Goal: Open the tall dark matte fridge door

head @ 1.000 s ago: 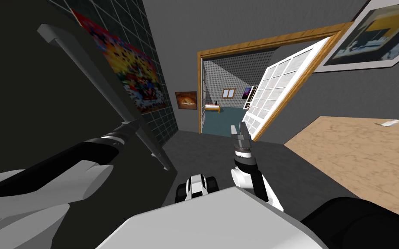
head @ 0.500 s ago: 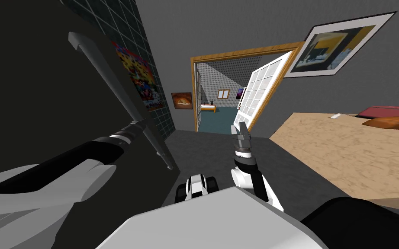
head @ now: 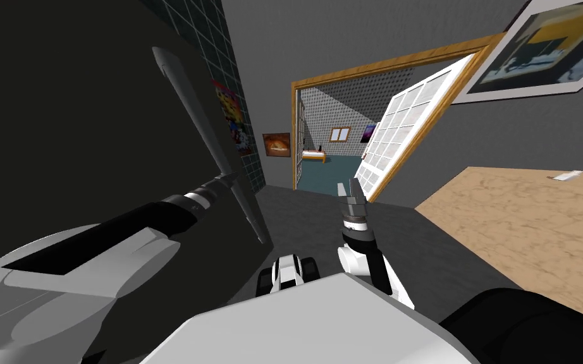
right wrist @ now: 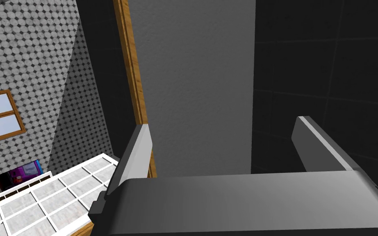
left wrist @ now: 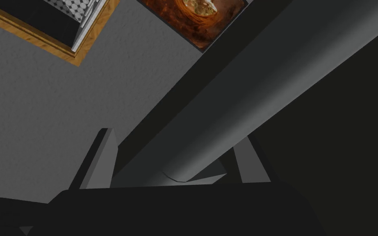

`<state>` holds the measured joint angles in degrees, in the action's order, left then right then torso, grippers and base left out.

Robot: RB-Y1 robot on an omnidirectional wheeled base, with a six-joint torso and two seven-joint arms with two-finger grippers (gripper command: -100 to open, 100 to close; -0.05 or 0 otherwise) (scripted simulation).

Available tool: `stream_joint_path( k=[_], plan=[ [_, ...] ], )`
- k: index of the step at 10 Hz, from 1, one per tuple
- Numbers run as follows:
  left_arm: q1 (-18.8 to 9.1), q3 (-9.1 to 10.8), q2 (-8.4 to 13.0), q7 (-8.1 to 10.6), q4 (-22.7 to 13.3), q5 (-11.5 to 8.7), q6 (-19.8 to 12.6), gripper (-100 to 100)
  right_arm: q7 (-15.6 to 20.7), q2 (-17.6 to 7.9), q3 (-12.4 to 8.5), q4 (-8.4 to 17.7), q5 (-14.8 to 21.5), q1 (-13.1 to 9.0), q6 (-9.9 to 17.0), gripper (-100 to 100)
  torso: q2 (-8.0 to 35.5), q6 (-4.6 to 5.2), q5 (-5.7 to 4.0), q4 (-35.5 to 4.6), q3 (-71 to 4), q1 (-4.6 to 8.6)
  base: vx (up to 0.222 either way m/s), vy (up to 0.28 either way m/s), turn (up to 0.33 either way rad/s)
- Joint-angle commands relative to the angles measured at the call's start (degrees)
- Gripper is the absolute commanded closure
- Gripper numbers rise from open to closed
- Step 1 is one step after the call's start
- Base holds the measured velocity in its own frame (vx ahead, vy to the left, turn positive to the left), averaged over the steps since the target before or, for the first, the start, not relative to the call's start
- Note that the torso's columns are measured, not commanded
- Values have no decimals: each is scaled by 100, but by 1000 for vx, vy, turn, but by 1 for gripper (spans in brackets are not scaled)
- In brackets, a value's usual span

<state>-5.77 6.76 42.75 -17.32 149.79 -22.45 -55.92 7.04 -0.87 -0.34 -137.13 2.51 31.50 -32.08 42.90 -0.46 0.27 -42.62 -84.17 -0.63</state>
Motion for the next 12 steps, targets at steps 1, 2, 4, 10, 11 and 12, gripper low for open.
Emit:
stream_joint_path(
  k=[1,2,4,10,11,12],
  plan=[
    [-222,-428,-6,-71,3,-183,247,100,0,0,0,0,0,0,0,0,-27,15,-1,3,-18,-1,-119,11,210],
    [-346,-623,40,-111,3,-374,384,100,0,-1,-1,0,0,1,0,0,-41,21,-5,8,-29,5,-161,21,256],
    [-471,-815,86,-151,3,-564,521,100,0,-1,0,0,0,0,0,0,-37,18,3,7,-29,-10,-119,18,153],
    [-959,-1533,107,-387,-43,-1105,818,100,0,-1,0,0,0,1,0,0,-63,40,-14,29,-47,32,-111,39,115],
    [-959,-1533,107,-387,-43,-1105,818,100,0,-1,-1,0,0,0,0,0,-32,36,-3,25,-22,9,-156,135,-5],
    [-1078,-1691,82,-452,-47,-1235,890,100,0,-1,0,0,0,-1,0,0,-36,27,5,26,-22,-1,-143,126,38]
  ],
)
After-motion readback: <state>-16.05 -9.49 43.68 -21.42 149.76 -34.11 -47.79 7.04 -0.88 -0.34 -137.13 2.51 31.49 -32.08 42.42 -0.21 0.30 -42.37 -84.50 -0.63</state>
